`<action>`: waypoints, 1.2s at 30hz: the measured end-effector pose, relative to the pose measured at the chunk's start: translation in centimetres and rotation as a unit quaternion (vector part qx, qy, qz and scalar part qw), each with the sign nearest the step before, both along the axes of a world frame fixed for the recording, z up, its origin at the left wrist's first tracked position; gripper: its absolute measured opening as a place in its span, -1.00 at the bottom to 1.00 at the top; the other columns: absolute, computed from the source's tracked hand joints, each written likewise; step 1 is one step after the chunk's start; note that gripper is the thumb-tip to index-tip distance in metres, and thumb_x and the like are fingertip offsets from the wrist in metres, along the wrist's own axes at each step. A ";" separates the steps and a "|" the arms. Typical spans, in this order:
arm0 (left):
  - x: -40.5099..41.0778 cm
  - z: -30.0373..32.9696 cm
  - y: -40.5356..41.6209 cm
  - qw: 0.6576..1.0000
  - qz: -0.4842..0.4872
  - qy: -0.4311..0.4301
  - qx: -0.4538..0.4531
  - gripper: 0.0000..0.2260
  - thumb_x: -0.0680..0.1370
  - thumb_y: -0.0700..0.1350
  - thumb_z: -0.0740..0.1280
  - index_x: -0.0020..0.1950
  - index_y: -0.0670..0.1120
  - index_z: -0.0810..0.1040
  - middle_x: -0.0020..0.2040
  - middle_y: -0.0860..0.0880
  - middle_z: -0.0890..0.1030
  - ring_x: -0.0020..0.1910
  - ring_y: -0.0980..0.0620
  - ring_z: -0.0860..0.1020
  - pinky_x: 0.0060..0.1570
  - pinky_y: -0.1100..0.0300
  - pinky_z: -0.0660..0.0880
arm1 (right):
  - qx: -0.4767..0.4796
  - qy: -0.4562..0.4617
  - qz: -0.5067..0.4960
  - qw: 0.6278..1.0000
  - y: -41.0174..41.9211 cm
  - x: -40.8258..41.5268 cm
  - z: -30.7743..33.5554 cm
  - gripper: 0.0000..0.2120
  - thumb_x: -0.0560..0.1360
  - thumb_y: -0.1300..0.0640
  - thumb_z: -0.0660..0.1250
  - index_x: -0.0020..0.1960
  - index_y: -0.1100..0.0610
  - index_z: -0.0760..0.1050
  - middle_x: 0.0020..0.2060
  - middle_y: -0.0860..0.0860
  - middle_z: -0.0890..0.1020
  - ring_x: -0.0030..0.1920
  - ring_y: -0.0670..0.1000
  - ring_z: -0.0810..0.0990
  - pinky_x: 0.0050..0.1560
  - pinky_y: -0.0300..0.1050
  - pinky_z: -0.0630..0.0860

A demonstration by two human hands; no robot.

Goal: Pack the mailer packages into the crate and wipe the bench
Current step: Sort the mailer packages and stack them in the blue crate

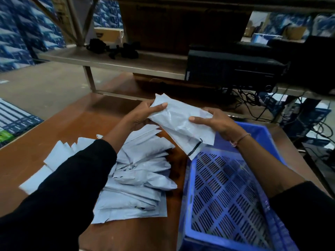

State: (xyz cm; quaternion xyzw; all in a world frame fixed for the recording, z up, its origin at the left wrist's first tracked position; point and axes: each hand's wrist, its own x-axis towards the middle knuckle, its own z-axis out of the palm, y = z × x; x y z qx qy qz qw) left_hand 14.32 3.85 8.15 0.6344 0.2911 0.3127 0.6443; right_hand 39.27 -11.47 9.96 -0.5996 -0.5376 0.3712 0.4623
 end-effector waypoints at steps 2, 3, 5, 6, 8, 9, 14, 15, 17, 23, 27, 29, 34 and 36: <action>2.1 0.8 -0.3 1.000 -0.002 -0.001 -0.017 -0.39 0.46 0.20 0.53 0.36 -0.14 0.56 0.20 -0.17 0.69 0.20 -0.21 0.66 0.15 -0.18 0.62 | 0.012 0.026 -0.023 0.999 -0.2 1.6 0.2 -0.71 0.40 -0.02 0.57 0.00 0.13 0.63 -0.04 0.06 0.74 -0.06 0.09 0.72 0.00 0.02 0.63; 3.2 1.2 -0.6 1.000 -0.003 -0.003 -0.024 -0.42 0.49 0.23 0.48 0.36 -0.12 0.57 0.19 -0.15 0.70 0.19 -0.18 0.67 0.13 -0.16 0.63 | 0.017 0.048 -0.040 0.998 -0.4 2.3 0.1 -0.71 0.41 -0.01 0.56 0.00 0.15 0.63 -0.05 0.09 0.74 -0.08 0.09 0.72 0.01 0.03 0.62; 5.4 1.6 -1.3 0.999 -0.004 -0.010 -0.036 -0.53 0.59 0.21 0.36 0.30 -0.12 0.60 0.14 -0.11 0.73 0.09 -0.09 0.71 0.04 -0.03 0.67 | 0.032 0.089 -0.079 0.992 -1.2 3.8 0.0 -0.51 0.32 -0.06 0.60 0.08 0.24 0.63 0.00 0.15 0.73 -0.05 0.13 0.71 0.07 0.09 0.62; 6.5 1.6 -1.6 0.999 -0.008 -0.016 -0.040 -0.58 0.62 0.15 0.34 0.29 -0.14 0.61 0.11 -0.10 0.73 0.04 -0.05 0.72 -0.02 0.04 0.68 | 0.036 0.103 -0.099 0.989 -1.6 4.7 -0.2 -0.38 0.24 -0.10 0.62 0.15 0.27 0.62 0.03 0.17 0.73 -0.01 0.15 0.71 0.12 0.12 0.62; 8.5 1.3 -2.0 0.999 -0.022 -0.020 -0.029 -0.62 0.62 0.04 0.38 0.32 -0.19 0.58 0.12 -0.12 0.73 0.05 -0.06 0.71 -0.06 0.08 0.68 | 0.043 0.117 -0.121 0.985 -2.5 6.3 -0.6 -0.25 0.14 -0.14 0.65 0.19 0.26 0.62 0.08 0.18 0.71 0.08 0.20 0.69 0.19 0.17 0.60; 9.5 1.1 -2.2 0.999 -0.032 -0.020 -0.018 -0.62 0.61 0.01 0.42 0.33 -0.20 0.56 0.13 -0.14 0.72 0.08 -0.09 0.71 -0.04 0.07 0.66 | 0.043 0.117 -0.129 0.984 -3.0 7.1 -0.8 -0.23 0.11 -0.16 0.67 0.18 0.25 0.62 0.09 0.20 0.71 0.10 0.21 0.69 0.20 0.18 0.60; 14.1 0.6 -3.2 0.994 -0.093 0.004 0.048 -0.56 0.52 -0.09 0.54 0.32 -0.19 0.53 0.20 -0.18 0.69 0.15 -0.15 0.68 0.17 -0.11 0.62 | -0.016 -0.035 -0.120 0.992 -6.6 11.4 -0.2 -0.55 0.38 0.08 0.59 0.22 0.16 0.60 0.11 0.09 0.71 0.09 0.08 0.70 0.08 -0.02 0.66; 14.8 0.6 -3.5 0.992 -0.109 0.015 0.066 -0.54 0.51 -0.09 0.55 0.34 -0.18 0.51 0.23 -0.17 0.67 0.19 -0.16 0.67 0.19 -0.13 0.62 | -0.036 -0.080 -0.091 0.992 -7.4 12.0 0.1 -0.57 0.40 0.10 0.58 0.23 0.10 0.60 0.11 0.02 0.71 0.10 0.01 0.69 0.08 -0.10 0.66; 15.9 0.4 -3.8 0.983 -0.140 0.036 0.109 -0.53 0.52 -0.10 0.53 0.37 -0.13 0.48 0.25 -0.14 0.65 0.22 -0.12 0.65 0.18 -0.09 0.62 | -0.069 -0.162 -0.057 0.983 -8.6 12.8 0.5 -0.54 0.38 0.05 0.60 0.24 0.02 0.60 0.08 -0.09 0.71 0.06 -0.15 0.67 0.11 -0.19 0.63; 17.4 -0.2 -4.8 0.952 -0.221 0.064 0.203 -0.66 0.55 -0.14 0.49 0.31 -0.08 0.56 0.13 0.05 0.69 0.12 0.12 0.66 0.02 0.22 0.58 | -0.148 -0.354 -0.030 0.923 -8.5 14.3 -1.7 -0.65 0.41 -0.15 0.54 0.08 0.04 0.65 -0.04 0.00 0.71 -0.04 -0.02 0.66 -0.01 -0.01 0.56; 18.0 -1.2 -3.9 0.884 -0.179 0.160 0.400 -0.58 0.38 0.04 0.63 0.15 0.07 0.55 0.02 0.09 0.66 -0.01 0.14 0.62 -0.06 0.11 0.56 | -0.118 -0.428 -0.073 0.893 -8.1 15.4 -3.8 -0.76 0.38 -0.04 0.56 -0.08 0.03 0.58 -0.16 -0.02 0.66 -0.11 0.06 0.61 -0.18 -0.03 0.42; 18.7 -2.0 -3.8 0.805 -0.153 0.234 0.523 -0.50 0.34 0.08 0.62 0.17 0.09 0.48 0.05 0.03 0.64 0.02 -0.01 0.60 -0.05 0.00 0.53 | -0.100 -0.471 -0.089 0.872 -7.8 15.4 -4.5 -0.76 0.35 0.02 0.56 -0.07 0.01 0.57 -0.14 0.01 0.65 -0.07 0.08 0.60 -0.17 -0.09 0.35; 22.2 -4.0 -5.7 0.576 -0.171 0.417 0.682 -0.57 0.45 -0.05 0.50 0.29 -0.04 0.49 0.21 -0.11 0.64 0.22 -0.17 0.60 0.04 -0.04 0.49 | -0.108 -0.576 -0.120 0.802 -6.0 14.5 -7.2 -0.62 0.34 0.05 0.50 0.13 0.08 0.55 0.09 0.12 0.63 0.11 0.20 0.59 -0.04 0.01 0.51; 23.8 -5.1 -6.4 0.516 -0.187 0.486 0.680 -0.59 0.50 -0.10 0.47 0.31 -0.08 0.48 0.24 -0.16 0.62 0.24 -0.21 0.59 0.09 -0.08 0.52 | -0.134 -0.609 -0.125 0.772 -5.2 13.8 -8.4 -0.59 0.40 0.08 0.48 0.21 0.13 0.50 0.14 0.16 0.59 0.14 0.23 0.57 -0.08 0.04 0.52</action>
